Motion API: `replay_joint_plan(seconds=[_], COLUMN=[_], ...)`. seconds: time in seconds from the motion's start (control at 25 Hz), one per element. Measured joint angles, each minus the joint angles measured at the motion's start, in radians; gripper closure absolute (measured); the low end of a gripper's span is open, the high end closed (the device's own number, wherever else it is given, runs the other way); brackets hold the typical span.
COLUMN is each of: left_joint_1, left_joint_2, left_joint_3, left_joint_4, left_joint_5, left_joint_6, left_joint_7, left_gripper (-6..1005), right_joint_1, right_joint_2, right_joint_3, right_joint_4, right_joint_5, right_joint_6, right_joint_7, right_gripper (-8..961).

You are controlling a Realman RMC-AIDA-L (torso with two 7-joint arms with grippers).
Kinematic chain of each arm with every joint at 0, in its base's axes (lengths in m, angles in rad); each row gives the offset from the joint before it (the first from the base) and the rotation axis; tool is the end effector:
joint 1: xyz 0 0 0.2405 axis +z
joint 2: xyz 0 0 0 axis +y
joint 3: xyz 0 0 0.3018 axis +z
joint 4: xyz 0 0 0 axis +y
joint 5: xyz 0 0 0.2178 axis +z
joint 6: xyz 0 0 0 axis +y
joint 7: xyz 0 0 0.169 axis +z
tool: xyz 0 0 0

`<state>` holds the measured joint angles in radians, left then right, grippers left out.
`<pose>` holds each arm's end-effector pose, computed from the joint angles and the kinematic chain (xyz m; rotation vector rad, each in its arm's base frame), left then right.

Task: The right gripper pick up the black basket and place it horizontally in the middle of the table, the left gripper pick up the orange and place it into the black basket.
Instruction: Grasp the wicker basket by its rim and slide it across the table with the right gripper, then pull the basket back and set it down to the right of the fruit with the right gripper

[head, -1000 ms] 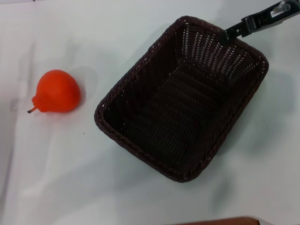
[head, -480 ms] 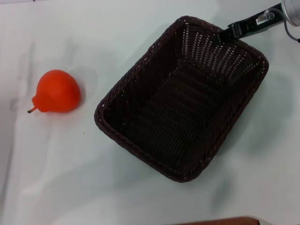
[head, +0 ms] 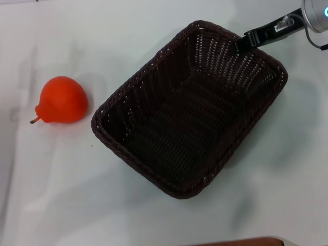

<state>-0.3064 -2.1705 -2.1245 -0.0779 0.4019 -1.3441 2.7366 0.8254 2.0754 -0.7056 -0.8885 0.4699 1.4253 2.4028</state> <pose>-0.3938 0.3127 -0.0381 -1.4341 -0.6936 -0.8535 0.2588 0.4553 -0.0155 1.5180 2.6465 0.5991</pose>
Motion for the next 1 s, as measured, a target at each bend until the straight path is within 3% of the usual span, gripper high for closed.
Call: replay_joint_plan(seconds=[0.2,0.52,1.0], left_joint_1=[0.0,0.002,-0.005], left_joint_2=[0.0,0.003,0.003], left_joint_3=[0.0,-0.002,-0.005], left_joint_4=[0.0,0.0,-0.002], left_joint_5=[0.0,0.0,0.0], left_joint_6=[0.001,0.003,0.019], left_joint_7=[0.0,0.001,0.002], left_gripper=[112,112,113], right_joint_1=[-0.032,-0.17,-0.381], right_joint_2=[0.003,0.01,0.023], right_joint_3=[0.015,0.011,0.003], right_joint_4=[-0.075,-0.291,-0.281], right_joint_5=[0.017,0.133,0.475], right_joint_6=[0.046,0.131,0.031], right_joint_7=[0.049,0.194,0.246], right_gripper=[675,695,732])
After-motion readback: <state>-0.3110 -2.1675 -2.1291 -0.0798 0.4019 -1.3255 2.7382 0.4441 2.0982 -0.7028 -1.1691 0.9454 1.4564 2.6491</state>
